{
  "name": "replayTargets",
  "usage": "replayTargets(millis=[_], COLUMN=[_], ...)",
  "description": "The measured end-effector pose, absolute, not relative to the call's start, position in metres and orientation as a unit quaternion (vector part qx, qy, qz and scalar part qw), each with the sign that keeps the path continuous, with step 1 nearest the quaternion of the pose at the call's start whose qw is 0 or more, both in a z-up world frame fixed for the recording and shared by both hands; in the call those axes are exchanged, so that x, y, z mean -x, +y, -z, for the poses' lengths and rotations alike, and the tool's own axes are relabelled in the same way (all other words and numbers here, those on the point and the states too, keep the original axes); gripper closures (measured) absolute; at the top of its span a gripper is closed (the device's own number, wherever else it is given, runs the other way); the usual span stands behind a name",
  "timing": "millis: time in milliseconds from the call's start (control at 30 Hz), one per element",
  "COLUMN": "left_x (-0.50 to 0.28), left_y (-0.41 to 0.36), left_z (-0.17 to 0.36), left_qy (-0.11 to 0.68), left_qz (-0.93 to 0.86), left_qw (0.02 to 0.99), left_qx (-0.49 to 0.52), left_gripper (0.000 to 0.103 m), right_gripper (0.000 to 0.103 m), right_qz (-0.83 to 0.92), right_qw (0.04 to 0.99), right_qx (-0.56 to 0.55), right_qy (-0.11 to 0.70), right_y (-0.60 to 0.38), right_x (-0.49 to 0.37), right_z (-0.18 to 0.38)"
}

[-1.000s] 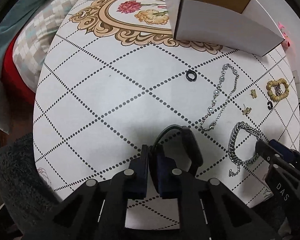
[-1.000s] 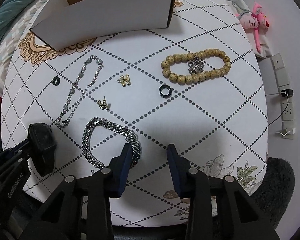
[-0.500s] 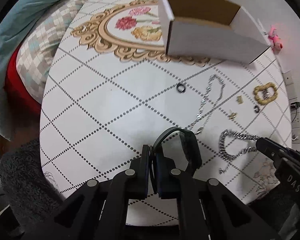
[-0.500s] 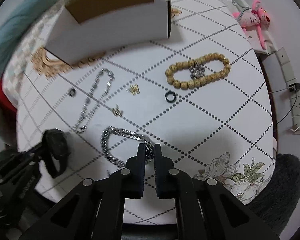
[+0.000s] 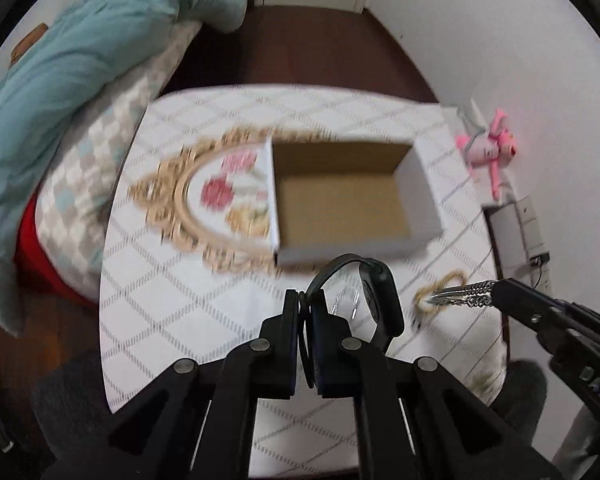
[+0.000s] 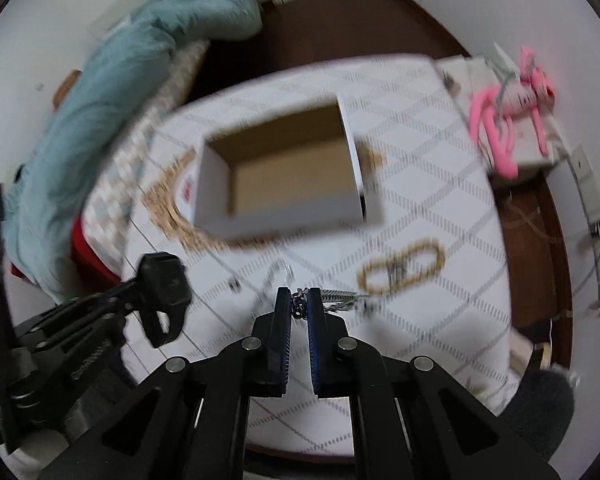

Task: Organize jewelry
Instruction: 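Carry the watch and bracelet into the white box while both grippers open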

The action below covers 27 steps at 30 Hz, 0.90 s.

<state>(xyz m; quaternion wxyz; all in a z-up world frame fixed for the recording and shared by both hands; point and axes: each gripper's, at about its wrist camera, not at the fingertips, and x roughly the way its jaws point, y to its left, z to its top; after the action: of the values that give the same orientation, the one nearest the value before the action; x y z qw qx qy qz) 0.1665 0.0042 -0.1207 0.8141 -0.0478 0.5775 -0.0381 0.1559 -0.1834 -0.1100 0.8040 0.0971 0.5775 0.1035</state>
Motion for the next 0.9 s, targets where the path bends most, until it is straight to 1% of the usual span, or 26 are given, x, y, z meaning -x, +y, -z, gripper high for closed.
replayTargets(millis=[67, 200, 500, 533, 567, 600, 733, 767, 800, 833, 867, 900], left_x=[-0.189, -0.223, -0.273, -0.277, -0.281, -0.284, -0.296, -0.299, -0.300, -0.301, -0.301, -0.301], left_y=[0.001, -0.003, -0.008, -0.008, -0.006, -0.007, 0.000, 0.002, 0.003, 0.006, 0.010, 0.013], left_z=[0.118, 0.115, 0.146, 0.148, 0.152, 0.153, 0.159, 0.159, 0.158, 0.157, 0.156, 0.154], left_qy=[0.569, 0.567, 0.600, 0.603, 0.608, 0.611, 0.620, 0.621, 0.621, 0.618, 0.613, 0.607], left_qz=[0.038, 0.044, 0.058, 0.059, 0.057, 0.054, 0.046, 0.041, 0.036, 0.032, 0.026, 0.017], left_qw=[0.820, 0.822, 0.797, 0.794, 0.790, 0.788, 0.781, 0.781, 0.781, 0.784, 0.788, 0.793], left_qx=[0.045, 0.043, 0.045, 0.049, 0.052, 0.051, 0.058, 0.057, 0.055, 0.055, 0.056, 0.053], left_gripper=[0.099, 0.099, 0.099, 0.097, 0.092, 0.090, 0.087, 0.084, 0.069, 0.059, 0.039, 0.029], right_gripper=[0.095, 0.095, 0.095, 0.095, 0.095, 0.095, 0.094, 0.094, 0.094, 0.094, 0.094, 0.093], right_qz=[-0.112, -0.121, -0.116, -0.117, -0.119, -0.122, -0.147, -0.149, -0.149, -0.147, -0.148, -0.145], right_qw=[0.815, 0.822, 0.801, 0.798, 0.796, 0.794, 0.772, 0.766, 0.763, 0.761, 0.758, 0.759], right_qx=[-0.096, -0.089, -0.088, -0.090, -0.091, -0.091, -0.095, -0.098, -0.099, -0.097, -0.094, -0.089], right_qy=[0.561, 0.550, 0.581, 0.584, 0.587, 0.589, 0.612, 0.617, 0.622, 0.625, 0.628, 0.629], right_y=[-0.183, -0.178, -0.168, -0.168, -0.167, -0.166, -0.158, -0.157, -0.157, -0.157, -0.156, -0.155], right_x=[-0.175, -0.209, -0.272, -0.277, -0.281, -0.284, -0.299, -0.302, -0.304, -0.306, -0.307, -0.307], right_z=[0.092, 0.078, 0.113, 0.117, 0.121, 0.124, 0.140, 0.144, 0.147, 0.150, 0.152, 0.153])
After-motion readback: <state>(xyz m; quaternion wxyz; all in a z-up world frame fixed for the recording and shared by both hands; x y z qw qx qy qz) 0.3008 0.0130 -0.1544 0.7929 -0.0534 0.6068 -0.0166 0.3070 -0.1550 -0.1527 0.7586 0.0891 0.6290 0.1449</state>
